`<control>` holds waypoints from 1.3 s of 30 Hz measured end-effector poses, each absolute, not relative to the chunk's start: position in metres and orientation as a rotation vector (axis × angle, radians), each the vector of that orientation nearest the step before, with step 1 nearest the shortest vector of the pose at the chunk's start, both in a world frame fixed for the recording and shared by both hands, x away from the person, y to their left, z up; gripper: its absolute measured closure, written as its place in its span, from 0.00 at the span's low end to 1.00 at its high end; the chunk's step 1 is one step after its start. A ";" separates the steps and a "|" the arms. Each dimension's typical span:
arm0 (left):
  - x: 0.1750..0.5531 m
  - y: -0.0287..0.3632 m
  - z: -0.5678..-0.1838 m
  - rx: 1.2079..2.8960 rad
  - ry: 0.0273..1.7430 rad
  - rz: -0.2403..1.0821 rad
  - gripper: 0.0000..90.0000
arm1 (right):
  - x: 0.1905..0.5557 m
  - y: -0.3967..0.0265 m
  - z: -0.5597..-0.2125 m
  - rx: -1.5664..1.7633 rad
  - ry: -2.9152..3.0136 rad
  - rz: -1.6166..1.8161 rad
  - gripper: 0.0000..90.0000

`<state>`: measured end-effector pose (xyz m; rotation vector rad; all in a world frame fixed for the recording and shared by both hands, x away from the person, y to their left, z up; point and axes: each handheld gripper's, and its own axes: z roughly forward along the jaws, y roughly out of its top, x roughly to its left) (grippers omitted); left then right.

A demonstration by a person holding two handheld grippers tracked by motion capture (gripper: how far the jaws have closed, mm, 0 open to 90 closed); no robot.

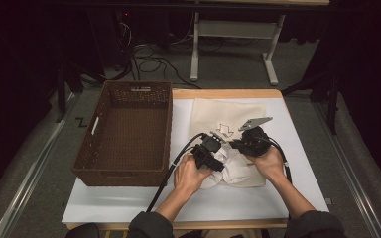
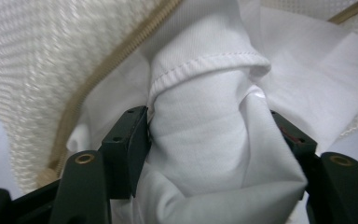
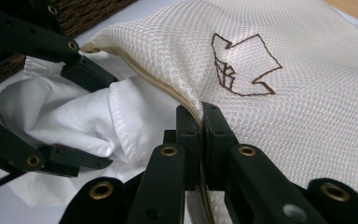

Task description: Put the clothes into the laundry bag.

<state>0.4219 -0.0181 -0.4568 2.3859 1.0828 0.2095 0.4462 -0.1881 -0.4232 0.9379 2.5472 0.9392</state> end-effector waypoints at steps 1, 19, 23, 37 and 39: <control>0.422 -0.020 -0.461 2.396 1.080 0.203 0.45 | 0.446 -0.188 -0.423 0.931 2.548 0.937 0.97; 0.443 -0.027 -0.462 2.315 1.117 0.214 0.83 | 0.442 -0.183 -0.418 0.891 2.554 0.949 0.97; 0.453 -0.029 -0.462 2.271 1.160 0.242 0.83 | 0.440 -0.182 -0.416 0.885 2.560 0.943 0.97; 0.439 -0.021 -0.455 2.317 1.083 0.227 0.53 | 0.445 -0.193 -0.426 0.929 2.564 0.942 0.97; 0.432 -0.018 -0.453 2.335 1.064 0.234 0.50 | 0.445 -0.193 -0.426 0.942 2.563 0.941 0.97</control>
